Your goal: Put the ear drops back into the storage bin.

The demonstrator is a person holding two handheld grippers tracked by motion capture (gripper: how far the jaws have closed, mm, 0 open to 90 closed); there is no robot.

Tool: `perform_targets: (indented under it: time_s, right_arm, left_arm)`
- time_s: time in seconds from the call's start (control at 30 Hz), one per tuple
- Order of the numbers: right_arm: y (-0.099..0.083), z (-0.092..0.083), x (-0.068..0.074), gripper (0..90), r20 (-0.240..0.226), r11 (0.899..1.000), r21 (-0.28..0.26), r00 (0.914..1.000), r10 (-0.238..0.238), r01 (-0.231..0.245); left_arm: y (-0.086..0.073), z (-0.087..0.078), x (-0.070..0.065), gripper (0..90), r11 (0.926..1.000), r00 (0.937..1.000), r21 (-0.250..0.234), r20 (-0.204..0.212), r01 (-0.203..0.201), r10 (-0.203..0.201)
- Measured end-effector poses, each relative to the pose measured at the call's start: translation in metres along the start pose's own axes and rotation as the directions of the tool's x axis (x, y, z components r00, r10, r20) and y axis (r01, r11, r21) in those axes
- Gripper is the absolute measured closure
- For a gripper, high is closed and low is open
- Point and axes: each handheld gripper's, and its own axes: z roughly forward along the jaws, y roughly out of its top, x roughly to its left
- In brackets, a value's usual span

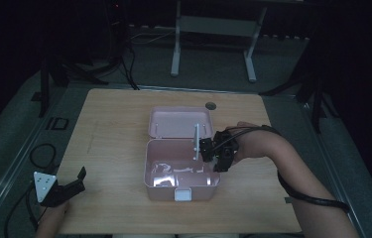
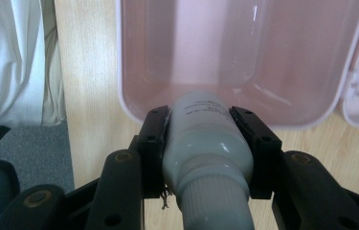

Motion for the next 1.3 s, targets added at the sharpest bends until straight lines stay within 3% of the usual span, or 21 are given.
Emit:
perform_targets:
  time_s: [0.27, 0.67, 1.3]
  right_arm:
    - [0.013, 0.017, -0.004, 59.3, -0.017, 1.0, -0.005, 0.9997, -0.017, 0.017]
    - [0.021, 0.063, -0.012, 59.3, -0.058, 0.999, 0.041, 0.9983, -0.003, 0.005]
    - [0.035, 0.102, -0.019, 59.3, -0.08, 1.0, 0.022, 0.9968, 0.002, 0.0]
  left_arm:
    - [0.0, 0.0, 0.0, 0.4, 1.0, 1.0, 0.0, 0.001, 0.0, 0.0]
    - [0.0, 0.0, 0.0, 0.4, 1.0, 1.0, 0.001, 0.002, -0.001, 0.001]
    - [0.0, 0.0, 0.0, 0.4, 1.0, 1.0, -0.002, 0.003, 0.001, -0.001]
